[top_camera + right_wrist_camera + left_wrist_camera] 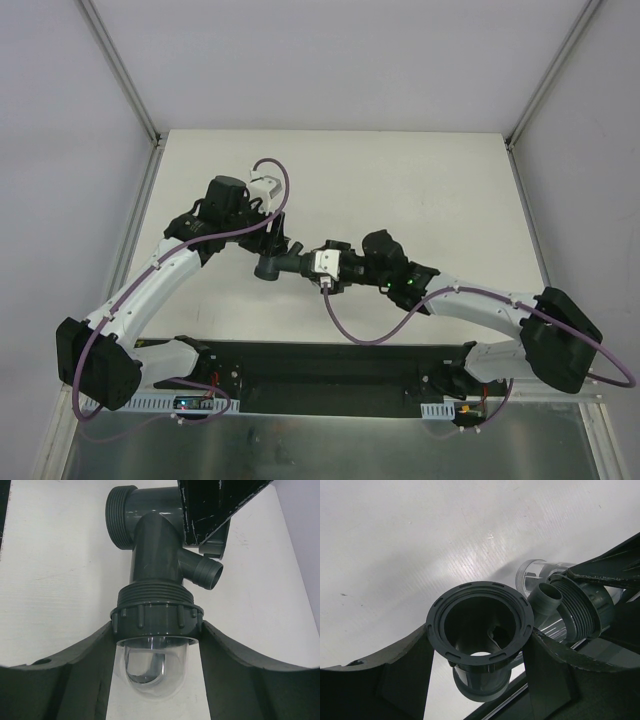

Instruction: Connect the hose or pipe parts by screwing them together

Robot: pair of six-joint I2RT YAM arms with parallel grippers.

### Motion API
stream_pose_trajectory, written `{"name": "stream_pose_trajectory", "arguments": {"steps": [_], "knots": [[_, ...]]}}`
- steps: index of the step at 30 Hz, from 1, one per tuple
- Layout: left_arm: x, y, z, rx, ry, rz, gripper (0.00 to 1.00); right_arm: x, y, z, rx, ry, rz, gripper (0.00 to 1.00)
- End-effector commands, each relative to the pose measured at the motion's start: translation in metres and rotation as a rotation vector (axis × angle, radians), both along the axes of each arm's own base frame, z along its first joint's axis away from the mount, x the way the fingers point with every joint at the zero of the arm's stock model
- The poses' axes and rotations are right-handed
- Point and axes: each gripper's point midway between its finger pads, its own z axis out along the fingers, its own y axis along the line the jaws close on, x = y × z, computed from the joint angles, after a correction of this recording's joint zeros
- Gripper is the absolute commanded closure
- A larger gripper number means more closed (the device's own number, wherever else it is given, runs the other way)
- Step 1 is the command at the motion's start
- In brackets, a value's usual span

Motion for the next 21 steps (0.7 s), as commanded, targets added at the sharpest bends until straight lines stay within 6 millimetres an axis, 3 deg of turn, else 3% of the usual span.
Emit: {"name": "stream_pose_trajectory", "arguments": {"steps": [1, 8, 21], "knots": [[-0.002, -0.016, 0.017, -0.08, -0.014, -0.052, 1.0, 0.004, 0.021, 0.043, 0.114, -0.045, 0.031, 0.86], [-0.008, -0.022, 0.018, -0.126, 0.02, -0.053, 1.0, 0.007, 0.025, 0.044, 0.147, 0.0, 0.005, 0.86], [-0.014, -0.022, 0.001, -0.152, 0.124, 0.038, 1.0, 0.009, 0.02, 0.047, 0.288, 0.127, -0.039, 0.87]]}}
